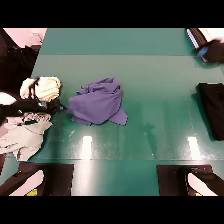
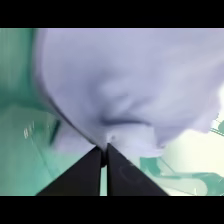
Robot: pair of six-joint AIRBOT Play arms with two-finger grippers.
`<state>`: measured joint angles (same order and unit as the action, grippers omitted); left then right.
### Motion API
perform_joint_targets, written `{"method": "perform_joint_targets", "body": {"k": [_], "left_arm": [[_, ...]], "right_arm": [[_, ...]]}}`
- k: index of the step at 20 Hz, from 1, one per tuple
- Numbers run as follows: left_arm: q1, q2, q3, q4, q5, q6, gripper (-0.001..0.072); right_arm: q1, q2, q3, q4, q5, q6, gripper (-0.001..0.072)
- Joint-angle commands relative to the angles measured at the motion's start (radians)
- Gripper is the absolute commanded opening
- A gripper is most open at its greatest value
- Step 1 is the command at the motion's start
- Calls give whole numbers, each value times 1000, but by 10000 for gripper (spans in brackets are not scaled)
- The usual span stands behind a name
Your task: Fold the shirts.
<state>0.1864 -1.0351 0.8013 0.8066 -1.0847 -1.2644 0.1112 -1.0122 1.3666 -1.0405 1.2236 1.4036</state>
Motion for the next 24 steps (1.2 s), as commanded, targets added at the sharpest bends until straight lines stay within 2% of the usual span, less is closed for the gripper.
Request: {"method": "perform_joint_targets", "body": {"k": [1, 4, 6, 8, 18, 19, 22, 24], "left_arm": [[0, 10, 226, -1, -98, 8, 26], [0, 10, 325, -4, -135, 8, 26], [0, 10, 333, -3, -136, 8, 26], [0, 10, 333, 2, -144, 8, 26], [0, 10, 333, 3, -150, 9, 26], [0, 10, 333, 3, -150, 9, 26], [0, 10, 333, 3, -161, 9, 26], [3, 10, 345, 1, -141, 8, 26]], "right_arm": [[55, -46, -271, 11, 17, 28, 456], [144, -182, -432, 147, -74, -23, 455], [212, -285, -469, 288, -159, -88, 455], [270, -376, -459, 351, -196, -104, 455], [495, -677, -203, 364, -166, -114, 443], [504, -686, -195, 362, -166, -114, 390], [498, -683, -190, 359, -166, -115, 16], [455, -643, -190, 354, -138, -115, 16]]}}
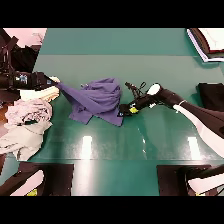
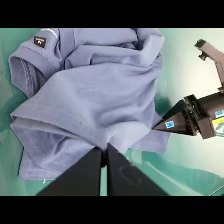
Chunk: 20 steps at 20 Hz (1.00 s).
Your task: Fold the shirts.
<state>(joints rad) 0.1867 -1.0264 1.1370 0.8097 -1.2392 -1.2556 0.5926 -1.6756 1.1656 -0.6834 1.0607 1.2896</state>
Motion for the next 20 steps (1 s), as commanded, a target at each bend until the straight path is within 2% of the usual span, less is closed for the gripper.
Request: {"method": "perform_joint_targets", "body": {"k": [1, 7, 10, 16, 20], "left_arm": [[10, 1, 40, -4, 27, -5, 25], [11, 1, 489, -38, 64, -45, 26], [11, 1, 696, -117, 61, -54, 25], [11, 1, 948, -253, 72, -55, 26], [11, 47, 969, -332, 95, -54, 26]], "right_arm": [[-65, 62, 11, -3, 29, 0, 15], [-483, 495, 20, 1, -58, 27, 14], [-672, 653, 152, 2, -69, 26, 13], [-867, 801, 516, 0, -54, 26, 13], [-985, 863, 681, -2, -31, 25, 13]]}}
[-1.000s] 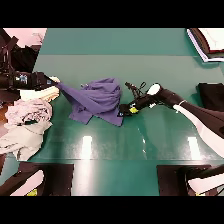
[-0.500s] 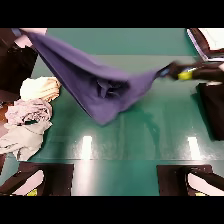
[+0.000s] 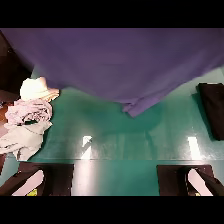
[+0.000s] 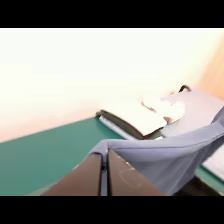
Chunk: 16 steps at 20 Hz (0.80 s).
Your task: Fold the shirts.
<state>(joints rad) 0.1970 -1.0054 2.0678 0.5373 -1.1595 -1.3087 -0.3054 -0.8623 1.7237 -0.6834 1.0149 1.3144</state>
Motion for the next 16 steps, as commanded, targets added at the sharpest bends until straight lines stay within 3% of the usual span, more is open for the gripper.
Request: {"method": "perform_joint_targets", "body": {"k": [1, 6, 7, 11, 13, 16], "left_arm": [[1, 42, 37, -60, 25, -1, 25], [1, 119, 36, -58, 87, -4, 24], [1, 119, 35, -16, 81, -7, 24], [1, 81, -139, 319, 43, -156, 24], [-2, 19, -287, 338, -24, -159, 24], [-57, -109, -510, 347, -66, -121, 25]], "right_arm": [[-121, 55, 164, -2, 23, 0, 14], [-241, 3, 380, -23, 124, 15, 12], [-241, -31, 417, -14, 150, 38, 12], [-201, -187, 392, 68, 254, 103, 11], [-66, -263, 261, -8, 261, 111, 11], [173, -434, 122, -243, 325, 129, 12]]}}
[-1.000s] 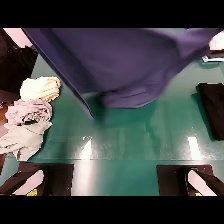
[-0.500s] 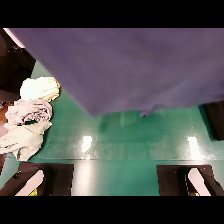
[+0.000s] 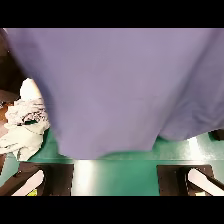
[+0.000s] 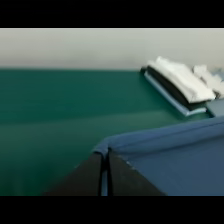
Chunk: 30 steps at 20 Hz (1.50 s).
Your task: Fold the shirts.
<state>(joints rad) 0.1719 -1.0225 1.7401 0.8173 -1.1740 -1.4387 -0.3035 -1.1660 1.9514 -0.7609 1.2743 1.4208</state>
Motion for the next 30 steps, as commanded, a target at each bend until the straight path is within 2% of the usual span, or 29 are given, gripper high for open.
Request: {"method": "perform_joint_targets", "body": {"k": [1, 3, 6, 11, 12, 13, 14, 15, 17, 19, 21, 23, 25, 26, 27, 28, 30], "left_arm": [[-55, -146, -250, 74, -35, 25, 25], [-86, -261, -346, 84, 28, 57, 26], [-86, -425, -360, 89, 150, 61, 25], [-92, -491, -358, 73, 339, 105, 26], [-92, -491, -358, 73, 356, 105, 59], [-92, -491, -358, 73, 364, 103, 339], [-92, -491, -358, 73, 356, 103, 619], [-90, -491, -356, 73, 339, 104, 645], [-75, -491, -345, 74, 273, 102, 645], [-42, -483, -325, 75, 131, 101, 645], [-6, -454, -329, 118, -30, 103, 644], [3, -406, -377, 209, -130, 103, 644], [3, -315, -515, 261, -145, 103, 644], [3, -264, -601, 275, -142, 104, 644], [3, -209, -694, 293, -139, 103, 645], [3, -151, -797, 303, -138, 104, 645], [3, -50, -980, 304, -136, 103, 645]], "right_arm": [[241, -195, -139, -240, 60, 22, 12], [340, -308, -184, -372, 6, 24, 12], [411, -439, -189, -520, -82, 52, 13], [402, -493, -189, -539, -262, 84, 17], [393, -494, -180, -527, -275, 93, 24], [379, -496, -169, -488, -278, 93, 162], [363, -496, -160, -439, -277, 93, 409], [346, -496, -144, -399, -257, 93, 466], [304, -496, -97, -333, -150, 92, 451], [274, -486, -62, -330, 42, 82, 428], [256, -446, -105, -331, 190, 13, 425], [252, -376, -218, -332, 251, -32, 423], [252, -291, -366, -331, 248, -44, 423], [253, -245, -446, -329, 243, -55, 392], [255, -206, -514, -330, 238, -69, 239], [254, -164, -584, -330, 233, -84, 163], [254, -93, -694, -331, 212, -88, 163]]}}
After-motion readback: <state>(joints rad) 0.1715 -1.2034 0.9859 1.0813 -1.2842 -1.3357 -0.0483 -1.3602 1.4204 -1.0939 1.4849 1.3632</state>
